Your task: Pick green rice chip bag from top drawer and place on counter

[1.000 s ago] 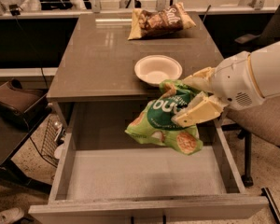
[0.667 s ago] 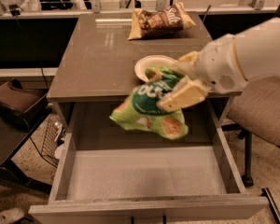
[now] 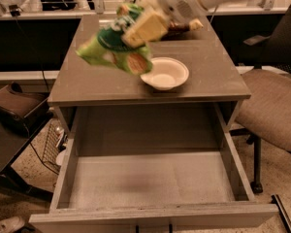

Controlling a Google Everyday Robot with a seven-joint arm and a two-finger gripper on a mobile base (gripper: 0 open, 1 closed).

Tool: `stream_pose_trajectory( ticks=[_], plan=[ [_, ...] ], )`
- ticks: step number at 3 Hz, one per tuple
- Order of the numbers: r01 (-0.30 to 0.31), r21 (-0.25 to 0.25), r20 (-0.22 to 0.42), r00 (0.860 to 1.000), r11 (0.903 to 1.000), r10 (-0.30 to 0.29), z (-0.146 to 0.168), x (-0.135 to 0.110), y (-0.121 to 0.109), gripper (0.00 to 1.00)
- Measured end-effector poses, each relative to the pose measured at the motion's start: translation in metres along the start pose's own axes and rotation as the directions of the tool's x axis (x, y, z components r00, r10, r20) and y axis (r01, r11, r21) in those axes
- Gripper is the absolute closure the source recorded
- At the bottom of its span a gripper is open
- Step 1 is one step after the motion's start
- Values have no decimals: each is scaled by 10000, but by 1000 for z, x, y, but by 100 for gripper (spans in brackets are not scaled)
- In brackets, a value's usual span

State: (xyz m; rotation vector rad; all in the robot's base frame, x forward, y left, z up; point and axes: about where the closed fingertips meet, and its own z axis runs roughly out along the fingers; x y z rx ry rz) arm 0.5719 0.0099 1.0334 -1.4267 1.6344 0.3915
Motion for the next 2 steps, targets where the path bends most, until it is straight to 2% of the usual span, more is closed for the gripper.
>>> stream_pose_trajectory(
  ticks=[1,2],
  plan=[
    [-394,1077,-4,9992,9934,397,37,-19,-75,100],
    [-322,1226,120,9995,9919,309,102,-45,-114,100]
  ],
)
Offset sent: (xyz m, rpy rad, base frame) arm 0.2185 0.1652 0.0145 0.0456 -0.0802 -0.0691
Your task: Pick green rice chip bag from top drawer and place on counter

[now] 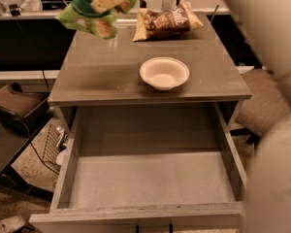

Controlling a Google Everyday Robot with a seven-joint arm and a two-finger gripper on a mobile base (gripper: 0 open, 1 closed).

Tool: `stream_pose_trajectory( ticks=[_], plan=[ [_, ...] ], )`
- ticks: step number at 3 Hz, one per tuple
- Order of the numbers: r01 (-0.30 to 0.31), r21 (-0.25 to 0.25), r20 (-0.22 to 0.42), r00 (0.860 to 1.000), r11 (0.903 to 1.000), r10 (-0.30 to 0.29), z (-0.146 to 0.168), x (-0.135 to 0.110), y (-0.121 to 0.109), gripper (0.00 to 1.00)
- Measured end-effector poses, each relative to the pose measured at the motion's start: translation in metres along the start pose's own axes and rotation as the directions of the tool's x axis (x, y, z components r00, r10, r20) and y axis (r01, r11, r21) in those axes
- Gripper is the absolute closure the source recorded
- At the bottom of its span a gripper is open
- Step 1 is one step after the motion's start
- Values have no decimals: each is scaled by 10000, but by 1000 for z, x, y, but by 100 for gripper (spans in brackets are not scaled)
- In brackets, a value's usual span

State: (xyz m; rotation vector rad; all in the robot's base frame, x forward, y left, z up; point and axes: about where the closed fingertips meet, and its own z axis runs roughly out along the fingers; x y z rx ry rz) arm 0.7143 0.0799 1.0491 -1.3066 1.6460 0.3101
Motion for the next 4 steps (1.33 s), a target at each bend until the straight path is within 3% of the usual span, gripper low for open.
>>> stream_pose_trajectory(
  ticks=[1,2,3,4],
  plan=[
    [288,-279,398,9988,9992,-277,25,-34,11,100],
    [27,-130,-36,10000,9999,-28,34,-13,15,100],
    [-440,217,-990,9940,9988,460,84,35,5,100],
    [-645,423,-1395,9878,9970,698,123,59,-11,100]
  ],
)
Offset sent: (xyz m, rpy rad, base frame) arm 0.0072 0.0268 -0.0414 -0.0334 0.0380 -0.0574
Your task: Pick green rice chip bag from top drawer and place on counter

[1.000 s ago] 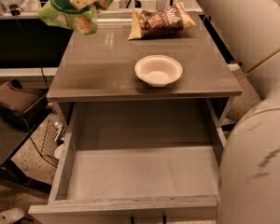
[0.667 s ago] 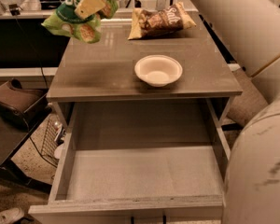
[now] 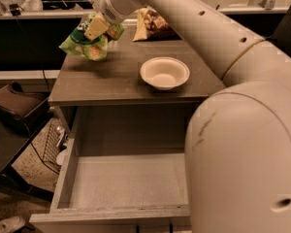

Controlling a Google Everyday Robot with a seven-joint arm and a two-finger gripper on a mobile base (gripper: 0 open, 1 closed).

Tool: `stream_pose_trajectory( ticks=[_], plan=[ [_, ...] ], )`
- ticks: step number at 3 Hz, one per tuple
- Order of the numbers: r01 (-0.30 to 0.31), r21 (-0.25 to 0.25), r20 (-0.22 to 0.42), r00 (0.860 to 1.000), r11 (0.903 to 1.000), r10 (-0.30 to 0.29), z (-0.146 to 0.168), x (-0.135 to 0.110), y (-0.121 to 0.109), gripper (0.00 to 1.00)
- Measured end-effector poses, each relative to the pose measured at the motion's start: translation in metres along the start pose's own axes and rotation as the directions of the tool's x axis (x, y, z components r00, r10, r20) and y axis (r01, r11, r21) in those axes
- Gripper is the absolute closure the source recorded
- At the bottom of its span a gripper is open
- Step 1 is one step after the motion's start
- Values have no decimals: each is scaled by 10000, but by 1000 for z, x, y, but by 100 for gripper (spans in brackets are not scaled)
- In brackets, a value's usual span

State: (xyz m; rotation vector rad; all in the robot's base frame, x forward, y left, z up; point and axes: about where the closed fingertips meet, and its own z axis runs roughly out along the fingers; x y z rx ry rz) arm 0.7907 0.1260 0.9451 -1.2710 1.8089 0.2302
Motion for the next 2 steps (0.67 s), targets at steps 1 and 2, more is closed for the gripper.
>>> stream_pose_trajectory(
  ticks=[1,2],
  plan=[
    [-5,-45,-22,10000,10000,5,3,1,1,82],
    [-2,-89,-39,10000,10000,2,6,2,3,58]
  ],
)
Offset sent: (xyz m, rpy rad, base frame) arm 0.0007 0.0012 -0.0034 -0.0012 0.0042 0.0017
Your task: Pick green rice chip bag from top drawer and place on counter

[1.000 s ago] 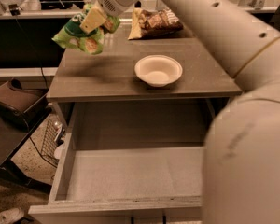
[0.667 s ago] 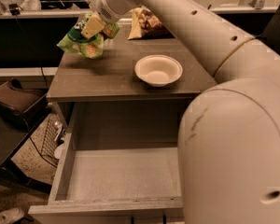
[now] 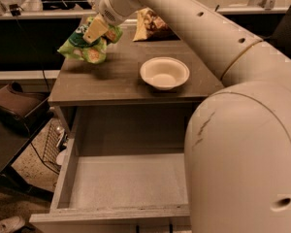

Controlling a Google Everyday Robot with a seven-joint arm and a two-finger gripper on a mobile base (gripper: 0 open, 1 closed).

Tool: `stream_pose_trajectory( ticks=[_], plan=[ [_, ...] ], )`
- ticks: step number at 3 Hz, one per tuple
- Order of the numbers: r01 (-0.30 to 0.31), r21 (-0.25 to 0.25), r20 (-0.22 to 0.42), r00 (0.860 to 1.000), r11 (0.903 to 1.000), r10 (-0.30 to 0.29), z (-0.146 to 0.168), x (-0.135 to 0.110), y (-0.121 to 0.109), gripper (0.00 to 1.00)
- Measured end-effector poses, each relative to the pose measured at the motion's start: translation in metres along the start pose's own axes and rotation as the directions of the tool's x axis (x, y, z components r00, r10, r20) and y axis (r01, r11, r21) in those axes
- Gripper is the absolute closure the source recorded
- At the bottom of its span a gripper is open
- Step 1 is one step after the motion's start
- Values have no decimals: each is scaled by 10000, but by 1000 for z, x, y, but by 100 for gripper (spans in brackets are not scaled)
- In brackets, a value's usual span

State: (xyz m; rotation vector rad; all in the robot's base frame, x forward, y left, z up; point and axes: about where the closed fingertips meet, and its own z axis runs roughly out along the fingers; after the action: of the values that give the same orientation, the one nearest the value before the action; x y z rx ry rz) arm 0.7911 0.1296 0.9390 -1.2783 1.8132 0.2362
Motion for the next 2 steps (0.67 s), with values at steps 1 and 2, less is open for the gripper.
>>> stream_pose_trajectory(
  ticks=[1,2],
  plan=[
    [5,-45,-16,10000,10000,-5,3,0,2,35],
    [9,-89,-33,10000,10000,-9,6,1,4,12]
  ],
)
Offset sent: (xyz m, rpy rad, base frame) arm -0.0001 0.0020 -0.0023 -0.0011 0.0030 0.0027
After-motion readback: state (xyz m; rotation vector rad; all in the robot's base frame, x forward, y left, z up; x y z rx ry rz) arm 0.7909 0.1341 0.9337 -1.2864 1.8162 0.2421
